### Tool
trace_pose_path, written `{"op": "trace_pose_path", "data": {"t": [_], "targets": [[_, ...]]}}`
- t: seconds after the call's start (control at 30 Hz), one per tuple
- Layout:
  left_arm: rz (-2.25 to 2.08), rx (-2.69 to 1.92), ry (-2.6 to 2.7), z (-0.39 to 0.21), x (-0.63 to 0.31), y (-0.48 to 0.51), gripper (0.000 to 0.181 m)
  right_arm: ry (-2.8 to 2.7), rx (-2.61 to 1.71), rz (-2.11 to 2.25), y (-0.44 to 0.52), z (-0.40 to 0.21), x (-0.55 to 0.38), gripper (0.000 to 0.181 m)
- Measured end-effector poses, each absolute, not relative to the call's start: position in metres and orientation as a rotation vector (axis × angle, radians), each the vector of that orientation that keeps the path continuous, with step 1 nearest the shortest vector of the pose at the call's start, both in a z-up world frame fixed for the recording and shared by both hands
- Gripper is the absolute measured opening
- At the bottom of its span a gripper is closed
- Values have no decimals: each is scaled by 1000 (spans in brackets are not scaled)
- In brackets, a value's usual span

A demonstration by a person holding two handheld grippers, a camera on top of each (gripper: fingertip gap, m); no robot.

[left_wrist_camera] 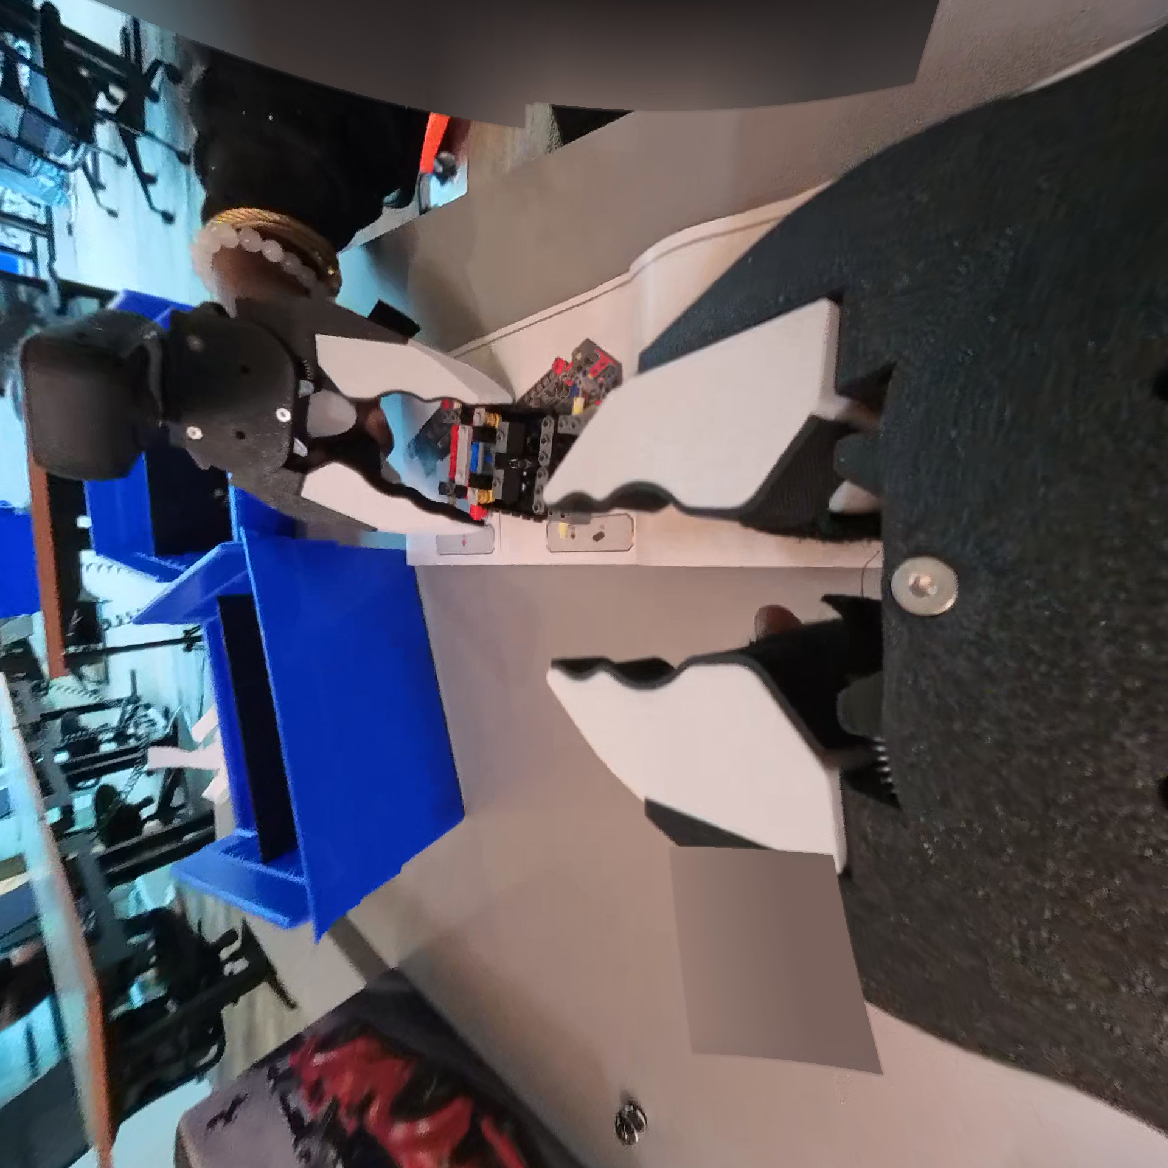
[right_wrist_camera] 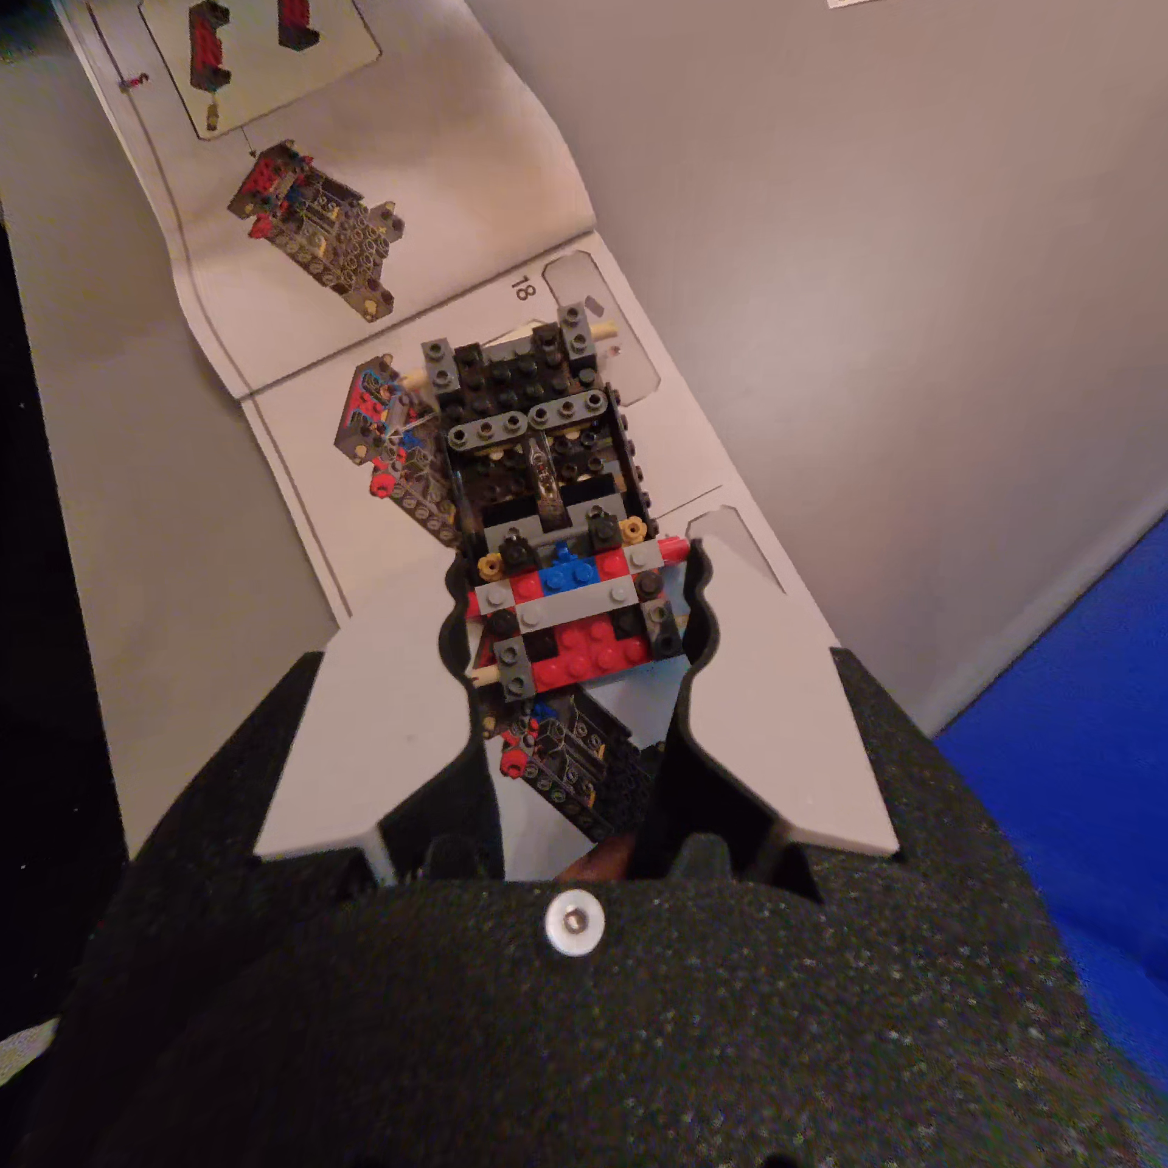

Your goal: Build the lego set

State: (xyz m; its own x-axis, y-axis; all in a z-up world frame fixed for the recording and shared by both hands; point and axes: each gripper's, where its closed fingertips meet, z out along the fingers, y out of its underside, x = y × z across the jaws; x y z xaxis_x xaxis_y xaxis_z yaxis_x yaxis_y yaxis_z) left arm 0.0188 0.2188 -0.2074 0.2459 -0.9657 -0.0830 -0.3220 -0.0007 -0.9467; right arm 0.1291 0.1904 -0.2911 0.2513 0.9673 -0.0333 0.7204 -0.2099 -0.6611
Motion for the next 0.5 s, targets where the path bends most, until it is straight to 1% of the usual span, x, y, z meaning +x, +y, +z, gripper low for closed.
{"op": "trace_pose_path", "data": {"t": [0.03, 0.07, 0.1, 0.17, 0.2, 0.23, 0.27, 0.4, 0.5], "targets": [[-792, -1523, 1242, -207, 16, 222, 38, -1517, -2011, 614, 191, -291, 129, 66], [-758, -1537, 1224, -208, 13, 227, 38, -1516, -2015, 609, 191, -291, 129, 66], [-732, -1551, 1204, -208, 10, 232, 43, -1520, -2015, 603, 191, -291, 130, 66], [-713, -1582, 1121, -206, 4, 243, 67, -1518, -2019, 604, 191, -291, 130, 66], [-704, -1604, 1051, -204, 1, 251, 72, -1511, -2022, 611, 191, -291, 130, 66], [-698, -1619, 992, -201, -2, 258, 73, -1503, -2024, 619, 191, -291, 130, 66], [-682, -1625, 949, -199, -5, 263, 72, -1493, -2032, 628, 191, -291, 131, 66], [-658, -1561, 878, -186, -17, 267, 53, -1496, -2057, 603, 192, -291, 137, 66], [-660, -1561, 829, -182, -21, 270, 49, -1486, -2063, 591, 192, -291, 139, 66]]}}
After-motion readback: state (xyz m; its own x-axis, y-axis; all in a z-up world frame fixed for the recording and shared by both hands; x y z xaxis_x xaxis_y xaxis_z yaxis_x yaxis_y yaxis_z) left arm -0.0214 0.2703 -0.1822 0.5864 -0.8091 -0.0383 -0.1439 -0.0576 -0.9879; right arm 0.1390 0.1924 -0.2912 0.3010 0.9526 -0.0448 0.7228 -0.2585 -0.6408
